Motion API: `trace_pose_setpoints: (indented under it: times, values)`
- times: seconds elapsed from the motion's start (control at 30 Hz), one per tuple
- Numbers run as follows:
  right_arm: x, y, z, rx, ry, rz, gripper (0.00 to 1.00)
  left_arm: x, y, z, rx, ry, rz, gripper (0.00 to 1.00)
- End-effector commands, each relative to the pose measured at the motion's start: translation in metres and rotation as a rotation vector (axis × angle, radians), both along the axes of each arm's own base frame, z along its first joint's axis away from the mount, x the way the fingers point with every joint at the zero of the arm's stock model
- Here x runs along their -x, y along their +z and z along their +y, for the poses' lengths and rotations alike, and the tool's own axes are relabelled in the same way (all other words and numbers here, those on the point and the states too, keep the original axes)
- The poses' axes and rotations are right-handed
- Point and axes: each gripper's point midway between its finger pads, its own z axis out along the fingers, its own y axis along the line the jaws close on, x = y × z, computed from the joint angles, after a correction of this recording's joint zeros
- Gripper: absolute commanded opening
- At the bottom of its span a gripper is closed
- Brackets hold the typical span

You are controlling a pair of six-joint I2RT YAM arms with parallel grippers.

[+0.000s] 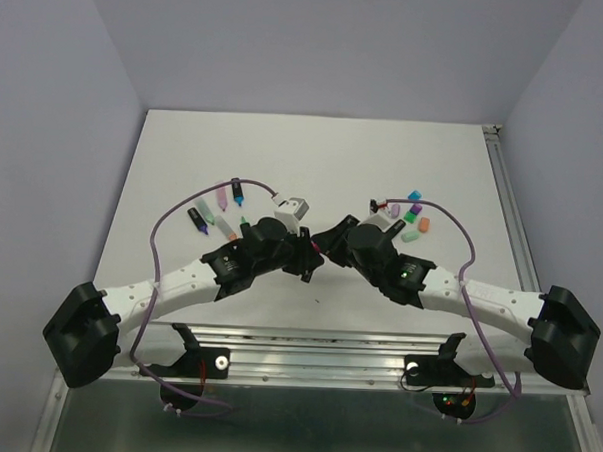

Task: Open the pen caps

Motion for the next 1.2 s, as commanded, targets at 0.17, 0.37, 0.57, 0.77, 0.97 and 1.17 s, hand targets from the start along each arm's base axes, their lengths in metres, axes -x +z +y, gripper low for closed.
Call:
trace_pose_setpoints:
  times: [0.17, 0.37, 0.57, 0.77, 0.97, 1.17]
  values:
    - [0.003, 0.035, 0.012, -0.073, 0.038, -0.094, 0.28, 0.001, 0.050, -0.012, 0.155, -0.022, -0.104, 0.00]
    - [0.020, 0.060, 0.009, -0.154, 0.136, -0.223, 0.73, 0.021, 0.080, -0.010, 0.310, -0.079, -0.147, 0.00]
    - [0.034, 0.083, 0.008, -0.210, 0.222, -0.353, 0.88, 0.032, 0.099, -0.009, 0.383, -0.118, -0.162, 0.00]
    - [0.054, 0.112, 0.013, -0.343, 0.323, -0.482, 0.88, 0.045, 0.114, -0.011, 0.459, -0.180, -0.173, 0.00]
    - [0.058, 0.125, 0.015, -0.383, 0.344, -0.536, 0.83, 0.055, 0.125, -0.014, 0.505, -0.234, -0.183, 0.00]
    - [0.061, 0.129, 0.016, -0.398, 0.354, -0.557, 0.56, 0.055, 0.128, -0.014, 0.514, -0.238, -0.188, 0.00]
